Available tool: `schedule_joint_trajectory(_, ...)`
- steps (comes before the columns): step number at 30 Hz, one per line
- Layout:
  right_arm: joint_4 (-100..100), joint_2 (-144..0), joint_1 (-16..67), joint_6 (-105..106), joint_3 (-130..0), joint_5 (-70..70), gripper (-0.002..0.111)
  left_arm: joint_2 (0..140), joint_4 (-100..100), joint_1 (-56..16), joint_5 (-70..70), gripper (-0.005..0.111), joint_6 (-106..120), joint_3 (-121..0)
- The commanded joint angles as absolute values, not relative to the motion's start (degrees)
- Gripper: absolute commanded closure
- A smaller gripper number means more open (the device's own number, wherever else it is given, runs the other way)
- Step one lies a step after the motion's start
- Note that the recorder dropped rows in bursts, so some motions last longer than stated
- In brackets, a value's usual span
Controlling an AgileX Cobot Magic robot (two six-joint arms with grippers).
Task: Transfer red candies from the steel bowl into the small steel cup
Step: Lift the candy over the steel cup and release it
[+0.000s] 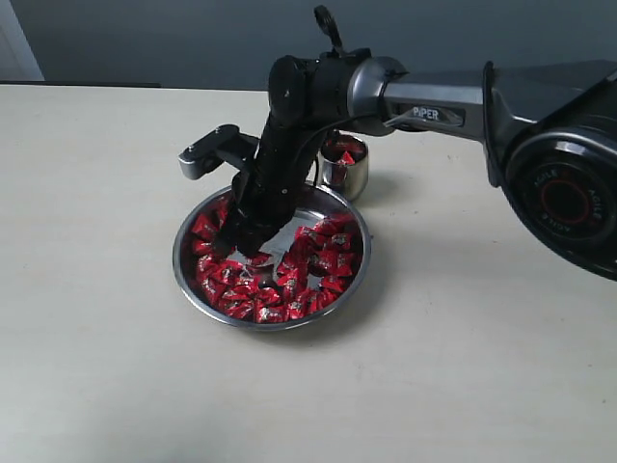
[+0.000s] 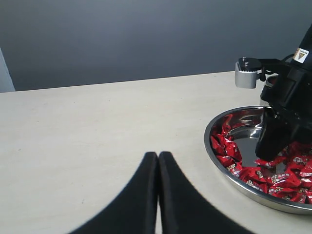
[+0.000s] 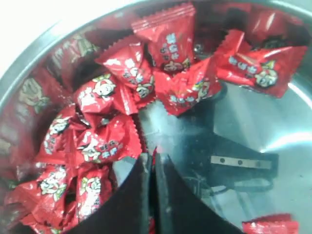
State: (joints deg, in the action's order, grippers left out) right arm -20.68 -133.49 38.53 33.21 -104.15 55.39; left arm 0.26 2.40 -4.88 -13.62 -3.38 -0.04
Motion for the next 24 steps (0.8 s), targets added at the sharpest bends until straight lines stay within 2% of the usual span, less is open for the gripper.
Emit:
schedule_joint_trajectory(1,-17.1,-130.2,38.3,33.1,-104.3,54.4,0.109,0.0,2.5,-5.3,-13.3,0.106,-3.5,0.0)
schedule_joint_trajectory(9,-1.7,-123.4,37.2,22.7,-104.3,49.3,0.109,0.0,2.5,-5.3,-13.3,0.106,-3.5,0.0)
schedule_joint_trajectory(17,-1.0,-121.6,29.6,17.1,-104.3,46.7,0.109,0.0,2.5,-5.3,-13.3,0.106,-3.5,0.0)
schedule_joint_trajectory(24,-2.2,-121.6,26.3,16.5,-104.3,45.6,0.109,0.0,2.5,-5.3,-13.3,0.106,-3.5,0.0)
